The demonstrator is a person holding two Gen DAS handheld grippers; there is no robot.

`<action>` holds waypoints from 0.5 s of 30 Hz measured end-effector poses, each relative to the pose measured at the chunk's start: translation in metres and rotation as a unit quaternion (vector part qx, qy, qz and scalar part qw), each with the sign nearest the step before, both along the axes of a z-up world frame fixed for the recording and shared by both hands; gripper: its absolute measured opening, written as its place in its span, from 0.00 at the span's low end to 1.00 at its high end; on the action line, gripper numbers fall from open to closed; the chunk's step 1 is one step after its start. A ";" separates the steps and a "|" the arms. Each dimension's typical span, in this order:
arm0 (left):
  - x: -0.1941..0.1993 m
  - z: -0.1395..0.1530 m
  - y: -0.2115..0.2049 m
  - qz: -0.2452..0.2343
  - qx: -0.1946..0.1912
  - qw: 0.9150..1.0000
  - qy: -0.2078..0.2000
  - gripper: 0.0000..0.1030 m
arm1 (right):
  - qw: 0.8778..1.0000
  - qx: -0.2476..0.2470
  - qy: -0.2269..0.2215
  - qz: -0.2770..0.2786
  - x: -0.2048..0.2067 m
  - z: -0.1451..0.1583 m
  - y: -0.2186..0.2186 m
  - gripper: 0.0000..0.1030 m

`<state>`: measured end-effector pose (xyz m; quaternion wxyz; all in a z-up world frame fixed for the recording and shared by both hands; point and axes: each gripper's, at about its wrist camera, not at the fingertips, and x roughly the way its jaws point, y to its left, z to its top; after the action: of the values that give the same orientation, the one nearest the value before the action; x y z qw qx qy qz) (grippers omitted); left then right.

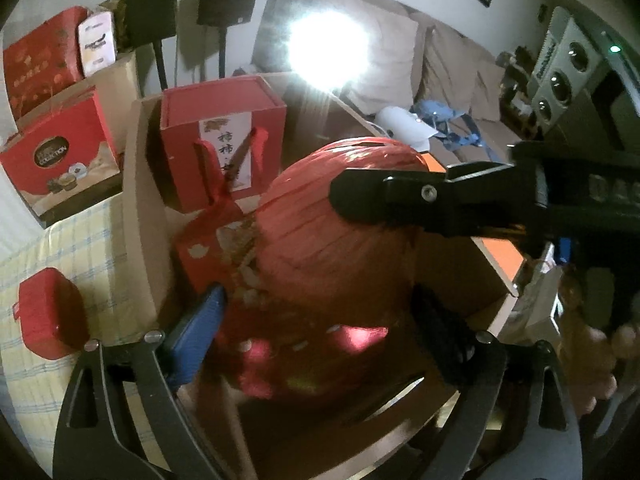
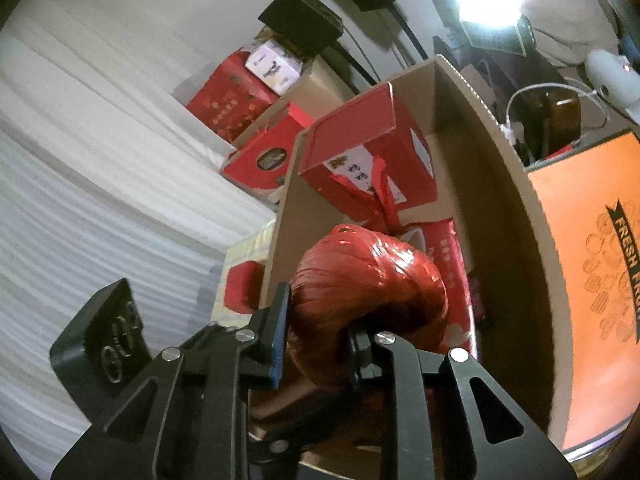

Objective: Organize objects
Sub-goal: 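Lower the foil ball into the tray and open the right gripper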

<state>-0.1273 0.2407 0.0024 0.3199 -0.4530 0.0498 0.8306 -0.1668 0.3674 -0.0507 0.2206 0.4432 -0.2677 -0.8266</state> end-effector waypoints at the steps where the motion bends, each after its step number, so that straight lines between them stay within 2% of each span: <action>1: -0.001 0.001 -0.004 0.004 0.000 1.000 0.000 0.90 | 1.000 0.013 0.000 0.000 -0.002 0.001 -0.001 0.22; 9: -0.009 0.011 -0.041 0.040 0.013 0.999 -0.007 0.90 | 0.991 0.134 0.004 -0.016 -0.034 0.001 -0.003 0.19; 15: -0.017 0.008 -0.054 0.052 0.014 0.998 -0.011 0.90 | 0.976 0.218 0.011 -0.023 -0.064 -0.005 -0.015 0.19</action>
<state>-0.1440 0.1867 0.0106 0.2833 -0.4600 0.0112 0.8415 -0.2307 0.3528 -0.0555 0.1031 0.4652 -0.0890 -0.8747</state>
